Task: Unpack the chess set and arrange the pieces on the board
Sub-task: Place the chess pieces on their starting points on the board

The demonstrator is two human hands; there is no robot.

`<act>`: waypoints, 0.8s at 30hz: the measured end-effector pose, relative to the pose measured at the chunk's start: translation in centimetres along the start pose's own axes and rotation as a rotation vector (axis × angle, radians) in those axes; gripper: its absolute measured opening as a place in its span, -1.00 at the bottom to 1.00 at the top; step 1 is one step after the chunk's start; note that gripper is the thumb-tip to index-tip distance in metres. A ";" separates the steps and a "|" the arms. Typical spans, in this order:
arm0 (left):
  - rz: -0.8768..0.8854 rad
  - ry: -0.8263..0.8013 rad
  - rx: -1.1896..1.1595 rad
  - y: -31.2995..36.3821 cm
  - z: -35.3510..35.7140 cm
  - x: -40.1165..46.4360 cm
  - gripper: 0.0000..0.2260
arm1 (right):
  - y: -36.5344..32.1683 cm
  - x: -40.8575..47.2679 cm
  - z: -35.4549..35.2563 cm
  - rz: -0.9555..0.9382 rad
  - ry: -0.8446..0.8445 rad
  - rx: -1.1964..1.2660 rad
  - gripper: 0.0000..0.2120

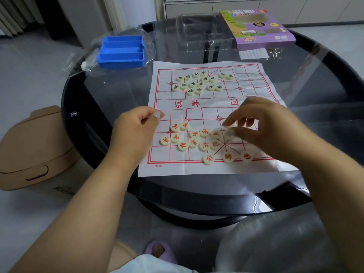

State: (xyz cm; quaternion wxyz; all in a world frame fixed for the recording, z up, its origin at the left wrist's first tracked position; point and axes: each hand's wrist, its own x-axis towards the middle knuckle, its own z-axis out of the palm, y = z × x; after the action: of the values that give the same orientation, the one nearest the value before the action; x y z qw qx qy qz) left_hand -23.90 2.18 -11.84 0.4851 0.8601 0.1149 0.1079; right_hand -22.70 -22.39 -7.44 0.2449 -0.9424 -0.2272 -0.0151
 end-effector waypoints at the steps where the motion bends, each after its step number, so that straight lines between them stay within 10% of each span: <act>1: -0.005 0.000 -0.010 0.0 0.0 0.0 -0.86 | 0.4 0.1 -0.1 0.027 0.035 -0.002 -0.86; 24: -0.020 -0.010 -0.048 0.1 0.0 -0.1 -0.87 | 2.4 0.8 -1.3 0.183 0.185 -0.056 -0.83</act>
State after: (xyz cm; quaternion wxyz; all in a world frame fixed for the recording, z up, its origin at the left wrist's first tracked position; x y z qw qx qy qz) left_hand -24.02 2.05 -11.74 0.5070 0.8477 0.1186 0.1014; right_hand -20.85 -24.50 -7.26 0.2387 -0.9603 -0.1159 -0.0859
